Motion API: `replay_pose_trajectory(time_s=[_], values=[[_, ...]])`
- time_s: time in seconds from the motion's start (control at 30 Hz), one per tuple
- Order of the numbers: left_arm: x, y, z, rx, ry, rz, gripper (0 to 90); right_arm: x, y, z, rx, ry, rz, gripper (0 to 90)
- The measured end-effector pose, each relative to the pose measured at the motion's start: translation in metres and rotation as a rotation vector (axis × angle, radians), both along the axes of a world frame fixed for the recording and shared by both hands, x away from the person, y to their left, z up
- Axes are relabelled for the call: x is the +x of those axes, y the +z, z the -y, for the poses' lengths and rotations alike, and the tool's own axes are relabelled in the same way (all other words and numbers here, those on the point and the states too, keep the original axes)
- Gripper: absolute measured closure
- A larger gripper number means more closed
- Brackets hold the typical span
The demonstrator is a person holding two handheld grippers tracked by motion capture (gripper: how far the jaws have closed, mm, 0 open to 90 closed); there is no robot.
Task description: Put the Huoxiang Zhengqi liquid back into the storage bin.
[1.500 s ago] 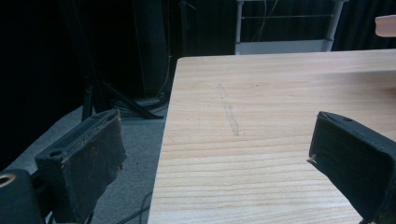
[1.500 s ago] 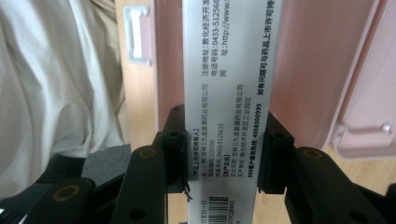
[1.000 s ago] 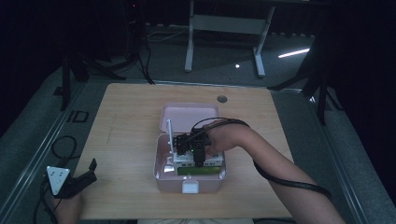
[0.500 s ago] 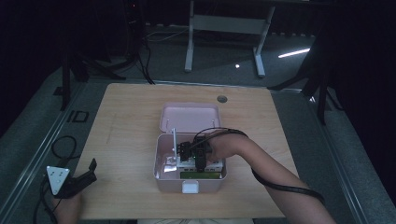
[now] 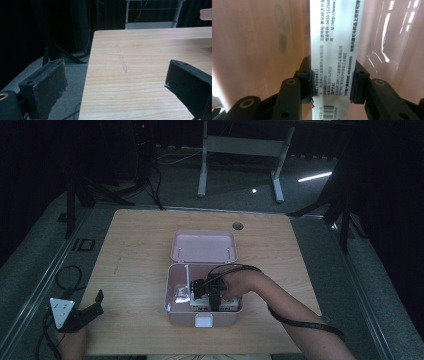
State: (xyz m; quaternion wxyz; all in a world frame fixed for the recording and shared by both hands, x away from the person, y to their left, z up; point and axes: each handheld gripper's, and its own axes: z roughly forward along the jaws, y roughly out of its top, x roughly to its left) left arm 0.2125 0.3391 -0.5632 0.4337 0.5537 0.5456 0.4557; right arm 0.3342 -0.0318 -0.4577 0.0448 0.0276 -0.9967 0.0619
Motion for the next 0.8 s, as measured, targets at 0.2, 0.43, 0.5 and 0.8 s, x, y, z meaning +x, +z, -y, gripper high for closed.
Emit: replay_pose_trajectory(time_s=[0.2,0.43,0.5,0.8], values=[[0.0,0.0,0.0,-0.001,-0.001,-0.001,3.7,0.0,0.004,0.0,0.012,0.011,0.006,56.9],[0.0,0.0,0.0,0.0,0.002,0.001,3.7,-0.001,0.026,0.002,0.071,0.031,0.057,39.1],[0.0,0.0,0.0,-0.002,0.002,0.002,3.7,0.0,0.034,0.004,0.095,0.034,0.084,37.6],[0.0,0.0,0.001,-0.002,-0.002,0.0,3.7,0.008,0.081,0.024,0.267,-0.043,0.113,20.1]])
